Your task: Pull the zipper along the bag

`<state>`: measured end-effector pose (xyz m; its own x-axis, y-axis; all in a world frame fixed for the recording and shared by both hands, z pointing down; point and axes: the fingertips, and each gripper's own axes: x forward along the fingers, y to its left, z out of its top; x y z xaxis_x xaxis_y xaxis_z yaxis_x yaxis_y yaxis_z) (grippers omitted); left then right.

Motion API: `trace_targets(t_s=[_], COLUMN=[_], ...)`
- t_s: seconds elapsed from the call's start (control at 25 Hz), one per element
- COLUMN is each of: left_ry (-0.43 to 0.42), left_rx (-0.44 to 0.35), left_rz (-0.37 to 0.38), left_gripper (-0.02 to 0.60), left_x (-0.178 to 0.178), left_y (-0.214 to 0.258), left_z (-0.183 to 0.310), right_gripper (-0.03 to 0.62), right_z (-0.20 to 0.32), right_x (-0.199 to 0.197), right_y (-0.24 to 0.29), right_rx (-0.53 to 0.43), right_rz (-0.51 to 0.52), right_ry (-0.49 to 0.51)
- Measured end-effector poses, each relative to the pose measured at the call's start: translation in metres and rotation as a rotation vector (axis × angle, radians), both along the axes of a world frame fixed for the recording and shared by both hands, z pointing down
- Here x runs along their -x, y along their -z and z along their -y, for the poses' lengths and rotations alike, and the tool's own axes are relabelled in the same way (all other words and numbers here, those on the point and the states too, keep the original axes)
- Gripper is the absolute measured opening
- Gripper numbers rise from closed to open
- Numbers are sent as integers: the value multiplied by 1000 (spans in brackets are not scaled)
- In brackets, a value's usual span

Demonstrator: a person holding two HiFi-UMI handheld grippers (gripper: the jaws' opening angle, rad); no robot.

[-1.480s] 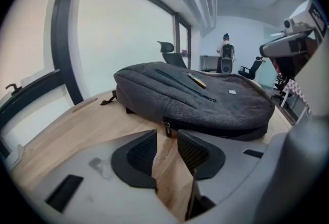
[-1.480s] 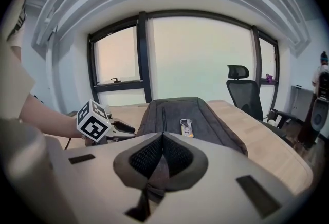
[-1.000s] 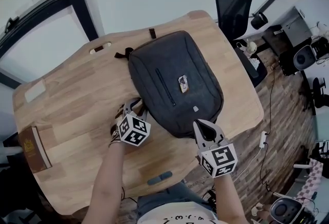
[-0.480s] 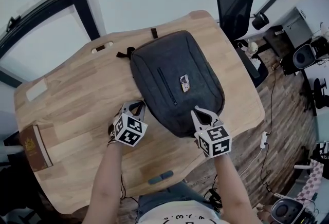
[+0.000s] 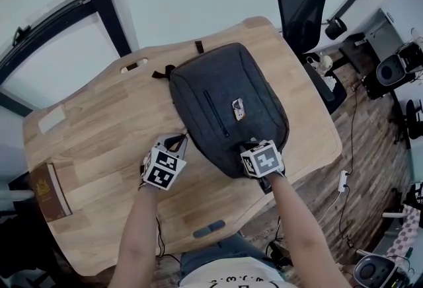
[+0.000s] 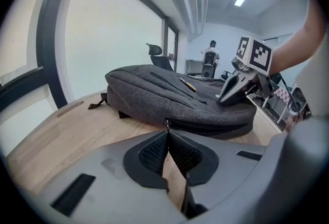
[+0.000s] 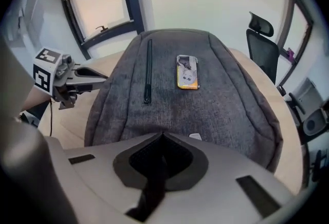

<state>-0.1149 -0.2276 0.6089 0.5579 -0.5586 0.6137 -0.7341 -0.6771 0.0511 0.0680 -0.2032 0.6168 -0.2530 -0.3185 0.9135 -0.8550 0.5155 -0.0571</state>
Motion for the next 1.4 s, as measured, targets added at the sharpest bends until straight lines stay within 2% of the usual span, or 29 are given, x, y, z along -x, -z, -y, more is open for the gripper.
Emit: trace_targets(t_s=[0.2, 0.48, 0.64, 0.8, 1.04, 1.24, 1.4], left_ry=[-84, -234, -293, -303, -421, -493, -507], left_rx=[-24, -14, 24, 60, 106, 149, 172], left_rz=[95, 160, 134, 89, 86, 38, 7], left_gripper=[18, 20, 20, 20, 20, 21, 26], left_x=[-1, -18, -37, -50, -81, -114, -140], left_y=[-1, -4, -6, -7, -8, -6, -6], left_z=[-8, -37, -62, -78, -107, -129, -139], right_gripper=[52, 52, 52, 52, 52, 52, 52], right_z=[2, 3, 4, 4, 5, 6, 7], right_x=[0, -3, -3, -3, -4, -5, -5], right_y=[-3, -6, -6, -7, -7, -7, -7], right_rx=[27, 54, 49, 60, 83, 105, 107], right_rz=[-1, 7, 6, 24, 65, 105, 124], right_ry=[-43, -139, -154, -167, -210, -249, -263])
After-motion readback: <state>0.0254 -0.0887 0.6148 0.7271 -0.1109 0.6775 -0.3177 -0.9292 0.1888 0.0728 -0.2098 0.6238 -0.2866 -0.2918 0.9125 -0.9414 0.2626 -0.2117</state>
